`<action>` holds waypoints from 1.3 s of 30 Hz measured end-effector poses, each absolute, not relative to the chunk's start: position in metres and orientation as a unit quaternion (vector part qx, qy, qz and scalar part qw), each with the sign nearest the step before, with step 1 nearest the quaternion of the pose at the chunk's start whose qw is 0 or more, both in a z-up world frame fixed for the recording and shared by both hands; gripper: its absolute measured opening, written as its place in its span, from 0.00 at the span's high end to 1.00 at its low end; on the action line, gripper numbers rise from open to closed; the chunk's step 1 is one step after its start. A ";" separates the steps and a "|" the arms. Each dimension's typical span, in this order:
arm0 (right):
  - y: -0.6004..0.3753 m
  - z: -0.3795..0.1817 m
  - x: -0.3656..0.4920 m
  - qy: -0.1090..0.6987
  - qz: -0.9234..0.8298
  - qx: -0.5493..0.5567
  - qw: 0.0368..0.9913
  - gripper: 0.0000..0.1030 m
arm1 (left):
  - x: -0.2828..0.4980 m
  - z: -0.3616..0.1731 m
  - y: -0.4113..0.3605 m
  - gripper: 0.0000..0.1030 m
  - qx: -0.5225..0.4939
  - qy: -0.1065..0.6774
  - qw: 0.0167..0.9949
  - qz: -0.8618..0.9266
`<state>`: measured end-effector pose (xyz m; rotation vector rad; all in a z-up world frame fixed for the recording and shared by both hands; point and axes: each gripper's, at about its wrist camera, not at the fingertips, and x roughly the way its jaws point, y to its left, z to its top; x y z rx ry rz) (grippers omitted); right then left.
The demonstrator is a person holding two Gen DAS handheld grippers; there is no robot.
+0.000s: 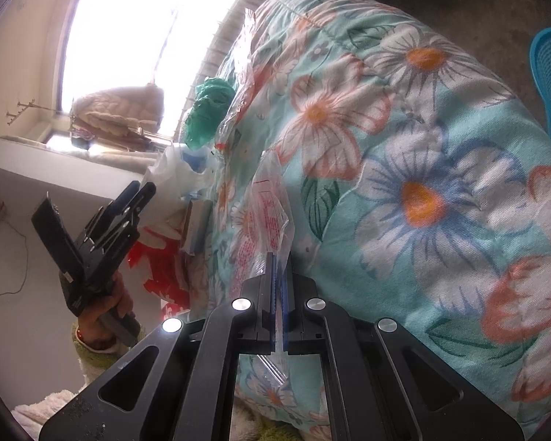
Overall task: Collect trash
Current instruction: 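Lift the white tissue with the left gripper toward the blue wastebasket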
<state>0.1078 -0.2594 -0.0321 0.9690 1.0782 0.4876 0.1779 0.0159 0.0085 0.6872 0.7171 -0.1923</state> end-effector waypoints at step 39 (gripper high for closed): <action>-0.313 0.082 0.078 0.346 0.135 0.390 0.842 1.00 | 0.129 0.167 -0.041 0.99 -0.006 0.273 0.898 -0.345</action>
